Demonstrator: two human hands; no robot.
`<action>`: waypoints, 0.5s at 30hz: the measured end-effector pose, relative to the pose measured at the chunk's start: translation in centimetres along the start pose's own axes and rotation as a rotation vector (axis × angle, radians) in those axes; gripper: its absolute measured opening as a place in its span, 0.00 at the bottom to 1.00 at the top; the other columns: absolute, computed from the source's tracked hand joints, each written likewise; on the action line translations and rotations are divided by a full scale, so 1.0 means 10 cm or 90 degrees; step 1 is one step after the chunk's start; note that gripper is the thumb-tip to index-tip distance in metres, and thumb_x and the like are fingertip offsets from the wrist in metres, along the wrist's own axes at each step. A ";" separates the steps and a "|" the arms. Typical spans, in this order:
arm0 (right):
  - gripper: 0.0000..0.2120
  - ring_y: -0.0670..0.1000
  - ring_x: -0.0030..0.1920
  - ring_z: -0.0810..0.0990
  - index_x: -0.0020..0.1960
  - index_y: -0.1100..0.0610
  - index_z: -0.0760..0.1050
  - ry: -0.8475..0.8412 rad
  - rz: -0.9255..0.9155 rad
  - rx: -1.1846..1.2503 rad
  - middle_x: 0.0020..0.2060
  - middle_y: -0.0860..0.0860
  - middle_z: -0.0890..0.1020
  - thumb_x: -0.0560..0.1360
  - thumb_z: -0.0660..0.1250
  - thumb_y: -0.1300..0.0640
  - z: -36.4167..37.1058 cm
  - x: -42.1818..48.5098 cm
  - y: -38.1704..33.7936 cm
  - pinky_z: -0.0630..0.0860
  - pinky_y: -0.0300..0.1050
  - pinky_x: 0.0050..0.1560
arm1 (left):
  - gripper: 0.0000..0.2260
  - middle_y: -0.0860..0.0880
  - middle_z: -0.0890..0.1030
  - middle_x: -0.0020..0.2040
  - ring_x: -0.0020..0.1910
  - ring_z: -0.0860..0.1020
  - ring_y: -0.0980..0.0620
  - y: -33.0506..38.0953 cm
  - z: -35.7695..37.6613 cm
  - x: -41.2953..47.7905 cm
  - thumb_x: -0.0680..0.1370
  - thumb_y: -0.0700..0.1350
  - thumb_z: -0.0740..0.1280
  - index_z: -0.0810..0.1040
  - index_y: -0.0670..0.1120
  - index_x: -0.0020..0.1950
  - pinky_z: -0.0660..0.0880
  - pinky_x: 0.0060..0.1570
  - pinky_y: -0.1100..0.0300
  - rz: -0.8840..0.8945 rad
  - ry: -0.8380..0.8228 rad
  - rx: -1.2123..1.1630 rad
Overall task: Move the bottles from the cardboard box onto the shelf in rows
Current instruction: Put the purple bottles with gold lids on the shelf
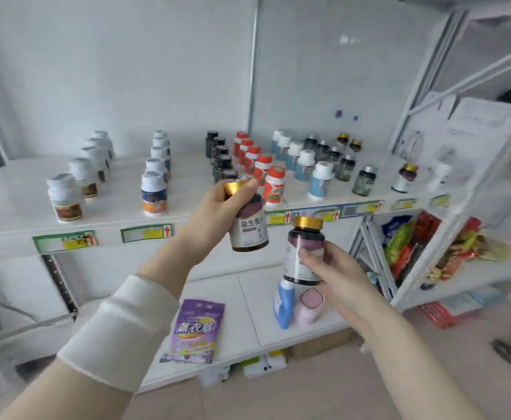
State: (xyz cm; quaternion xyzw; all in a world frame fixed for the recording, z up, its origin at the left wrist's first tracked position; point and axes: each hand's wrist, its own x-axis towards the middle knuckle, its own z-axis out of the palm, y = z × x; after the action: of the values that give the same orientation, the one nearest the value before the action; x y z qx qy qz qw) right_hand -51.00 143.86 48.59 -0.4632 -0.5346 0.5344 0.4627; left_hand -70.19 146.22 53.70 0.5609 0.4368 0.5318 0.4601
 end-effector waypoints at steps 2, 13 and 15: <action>0.13 0.51 0.52 0.80 0.54 0.56 0.76 0.036 -0.007 0.010 0.49 0.52 0.82 0.70 0.68 0.55 -0.37 0.11 -0.03 0.76 0.46 0.56 | 0.09 0.54 0.83 0.42 0.42 0.80 0.57 0.03 0.36 0.26 0.77 0.52 0.65 0.75 0.46 0.49 0.78 0.47 0.61 0.016 -0.029 0.020; 0.10 0.47 0.49 0.81 0.51 0.51 0.76 0.117 -0.077 -0.062 0.46 0.49 0.83 0.70 0.68 0.54 -2.18 1.44 -0.50 0.76 0.43 0.53 | 0.18 0.46 0.82 0.54 0.54 0.80 0.51 0.02 1.80 2.14 0.77 0.53 0.65 0.77 0.43 0.60 0.75 0.55 0.59 0.106 -0.088 0.126; 0.07 0.46 0.50 0.82 0.51 0.52 0.76 0.133 -0.071 -0.064 0.46 0.51 0.83 0.74 0.66 0.58 -2.46 1.72 -0.60 0.78 0.38 0.50 | 0.17 0.48 0.82 0.53 0.50 0.80 0.55 0.02 2.01 2.52 0.76 0.52 0.66 0.77 0.44 0.59 0.75 0.50 0.67 0.114 -0.108 0.134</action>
State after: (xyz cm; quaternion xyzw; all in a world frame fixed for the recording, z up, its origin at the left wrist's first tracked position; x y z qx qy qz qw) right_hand -29.12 164.44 54.58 -0.5089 -0.5343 0.4290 0.5210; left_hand -48.84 169.82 58.63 0.6855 0.3979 0.4726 0.3853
